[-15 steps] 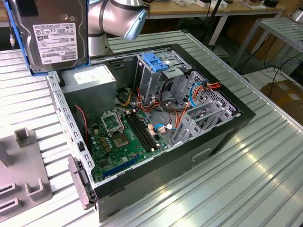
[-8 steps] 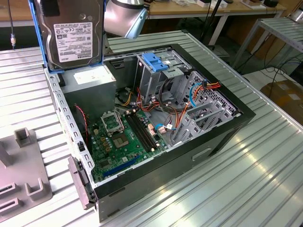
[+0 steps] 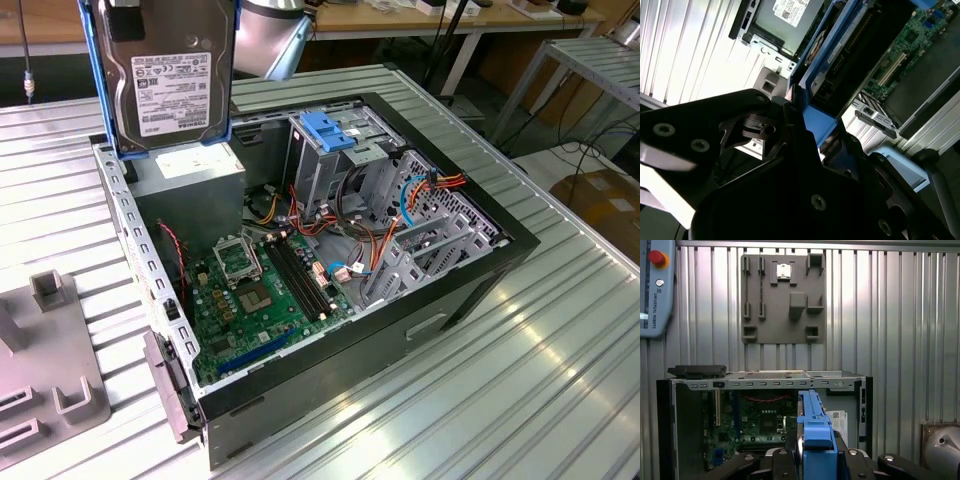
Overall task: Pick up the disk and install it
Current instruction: 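Pick up the disk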
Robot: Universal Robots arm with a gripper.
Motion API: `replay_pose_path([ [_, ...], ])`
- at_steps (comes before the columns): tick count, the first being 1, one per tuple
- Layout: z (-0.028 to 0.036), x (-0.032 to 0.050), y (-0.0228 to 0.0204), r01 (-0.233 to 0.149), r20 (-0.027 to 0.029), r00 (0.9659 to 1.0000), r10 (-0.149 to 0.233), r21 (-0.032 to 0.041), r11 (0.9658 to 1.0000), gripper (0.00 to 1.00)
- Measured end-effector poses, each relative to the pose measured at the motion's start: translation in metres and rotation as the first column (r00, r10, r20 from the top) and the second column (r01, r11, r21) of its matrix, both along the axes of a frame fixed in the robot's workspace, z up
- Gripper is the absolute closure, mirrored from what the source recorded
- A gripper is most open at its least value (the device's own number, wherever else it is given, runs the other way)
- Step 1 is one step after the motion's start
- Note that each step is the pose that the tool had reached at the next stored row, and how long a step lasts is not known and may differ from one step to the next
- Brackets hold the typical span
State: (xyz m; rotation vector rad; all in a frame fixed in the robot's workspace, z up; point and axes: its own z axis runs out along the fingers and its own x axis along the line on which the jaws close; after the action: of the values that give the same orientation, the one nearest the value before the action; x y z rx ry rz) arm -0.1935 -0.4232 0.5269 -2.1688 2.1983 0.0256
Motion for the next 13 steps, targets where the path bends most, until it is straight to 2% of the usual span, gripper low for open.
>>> replay_pose_path([
  [5,-0.0004,0.0030,-0.0109,0.000,0.0000,1.0000,0.000,0.0000,1.0000,0.63],
  [11,-0.0008,0.0052,-0.0289,0.000,0.0000,1.0000,0.000,-0.0002,1.0000,0.63],
  [13,-0.0008,0.0056,-0.0335,0.000,-0.0001,1.0000,0.000,-0.0004,1.0000,0.63],
])
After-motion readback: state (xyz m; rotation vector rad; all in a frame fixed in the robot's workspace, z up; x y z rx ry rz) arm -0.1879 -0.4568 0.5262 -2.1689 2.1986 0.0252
